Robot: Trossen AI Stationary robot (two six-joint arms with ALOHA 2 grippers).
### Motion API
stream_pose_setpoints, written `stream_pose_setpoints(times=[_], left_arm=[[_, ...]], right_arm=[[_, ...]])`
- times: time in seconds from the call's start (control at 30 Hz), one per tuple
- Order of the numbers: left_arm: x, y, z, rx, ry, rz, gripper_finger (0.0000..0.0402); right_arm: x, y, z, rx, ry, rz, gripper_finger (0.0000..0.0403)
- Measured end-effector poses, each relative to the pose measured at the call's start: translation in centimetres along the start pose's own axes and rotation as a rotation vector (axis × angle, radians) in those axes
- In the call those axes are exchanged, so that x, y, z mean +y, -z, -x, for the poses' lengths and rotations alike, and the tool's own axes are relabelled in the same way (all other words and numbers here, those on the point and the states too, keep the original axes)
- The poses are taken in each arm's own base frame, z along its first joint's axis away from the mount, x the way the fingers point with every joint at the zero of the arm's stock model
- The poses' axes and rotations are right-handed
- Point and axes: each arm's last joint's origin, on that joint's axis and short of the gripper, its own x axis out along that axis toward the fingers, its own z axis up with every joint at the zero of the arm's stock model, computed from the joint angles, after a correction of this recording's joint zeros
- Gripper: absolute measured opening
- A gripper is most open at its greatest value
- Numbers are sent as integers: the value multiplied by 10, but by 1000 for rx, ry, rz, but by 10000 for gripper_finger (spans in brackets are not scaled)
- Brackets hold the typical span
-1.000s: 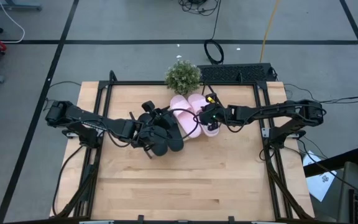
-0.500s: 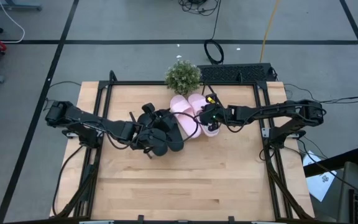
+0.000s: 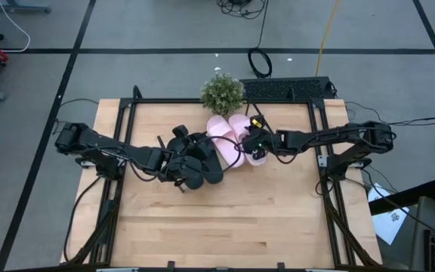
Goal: Pick and place slides into the shelf
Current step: Adjust the left pair pink slides on the shelf
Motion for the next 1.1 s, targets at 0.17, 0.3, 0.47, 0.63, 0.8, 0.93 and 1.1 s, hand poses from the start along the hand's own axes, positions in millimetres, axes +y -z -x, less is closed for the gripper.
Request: stream_pose_setpoints(times=[0.17,0.3,0.47,0.63,0.8,0.93,1.1], left_arm=[[0,0,0,0,0,4,120],[0,0,0,0,0,4,120],[0,0,0,0,0,12,120],[0,0,0,0,0,13,120],[0,0,0,0,0,15,120],[0,0,0,0,0,15,120],[0,0,0,0,0,23,120]], right_arm=[[6,-7,7,-18,12,24,174],[11,-12,13,-6,55,65,178],[19,-17,20,-5,67,97,178],[31,-23,29,-38,40,99,178],[49,-26,41,-60,-54,93,178],[60,-31,50,-113,-123,91,178],[62,-35,52,-168,-179,73,178]])
